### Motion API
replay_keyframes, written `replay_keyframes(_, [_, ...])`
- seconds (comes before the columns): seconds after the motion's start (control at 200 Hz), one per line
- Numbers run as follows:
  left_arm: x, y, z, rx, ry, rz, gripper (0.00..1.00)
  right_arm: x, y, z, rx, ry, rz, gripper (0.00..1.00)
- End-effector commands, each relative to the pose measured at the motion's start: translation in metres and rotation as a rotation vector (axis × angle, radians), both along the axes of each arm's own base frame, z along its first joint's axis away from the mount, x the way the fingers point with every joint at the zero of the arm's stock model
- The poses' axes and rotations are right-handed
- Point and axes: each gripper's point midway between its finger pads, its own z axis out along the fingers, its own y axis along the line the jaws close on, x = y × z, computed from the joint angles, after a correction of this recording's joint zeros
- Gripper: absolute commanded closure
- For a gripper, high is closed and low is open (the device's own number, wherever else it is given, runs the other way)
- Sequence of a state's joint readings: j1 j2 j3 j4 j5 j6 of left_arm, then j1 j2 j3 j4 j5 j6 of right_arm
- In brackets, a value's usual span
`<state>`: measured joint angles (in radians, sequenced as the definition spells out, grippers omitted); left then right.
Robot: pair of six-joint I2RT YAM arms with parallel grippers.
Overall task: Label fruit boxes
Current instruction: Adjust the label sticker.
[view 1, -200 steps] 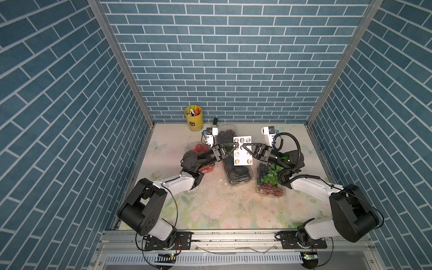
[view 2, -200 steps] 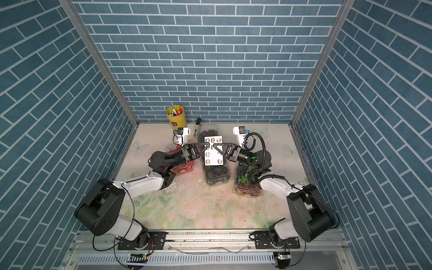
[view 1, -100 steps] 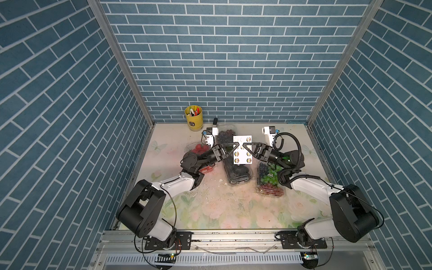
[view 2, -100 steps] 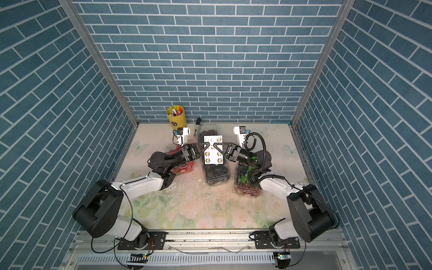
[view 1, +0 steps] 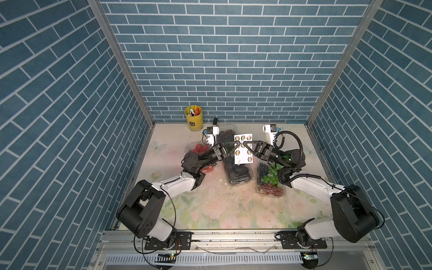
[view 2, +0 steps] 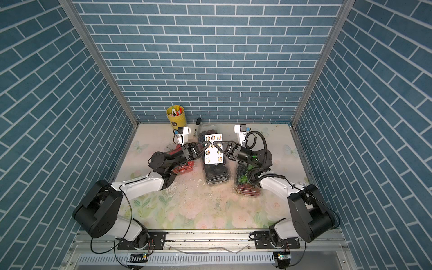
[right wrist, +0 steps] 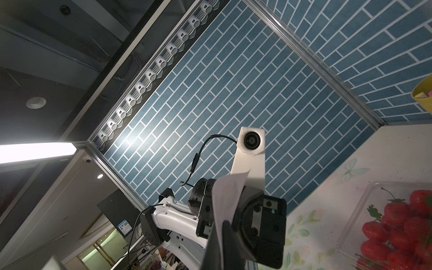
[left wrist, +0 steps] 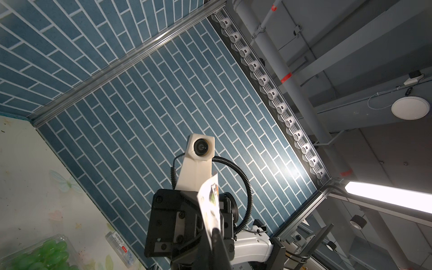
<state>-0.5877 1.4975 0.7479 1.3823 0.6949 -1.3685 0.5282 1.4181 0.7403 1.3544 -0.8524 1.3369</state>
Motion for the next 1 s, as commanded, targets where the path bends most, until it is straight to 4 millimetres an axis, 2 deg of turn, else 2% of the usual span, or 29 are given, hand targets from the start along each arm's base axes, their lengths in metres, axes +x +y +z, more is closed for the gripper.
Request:
replay_keyframes(0.0, [-0.017,-0.001,0.022,-0.028,-0.071,-0.041,1.00,-0.005,0.000,0.018,0.031,-0.072,0.007,1.00])
replay_keyframes(0.395, [-0.024,0.000,0.034,-0.044,-0.099,-0.049,1.00,-0.001,0.003,0.012,0.021,-0.053,0.012,1.00])
replay_keyframes(0.995, [-0.026,0.002,0.036,-0.047,-0.109,-0.041,1.00,0.006,0.007,-0.004,-0.003,-0.019,0.017,1.00])
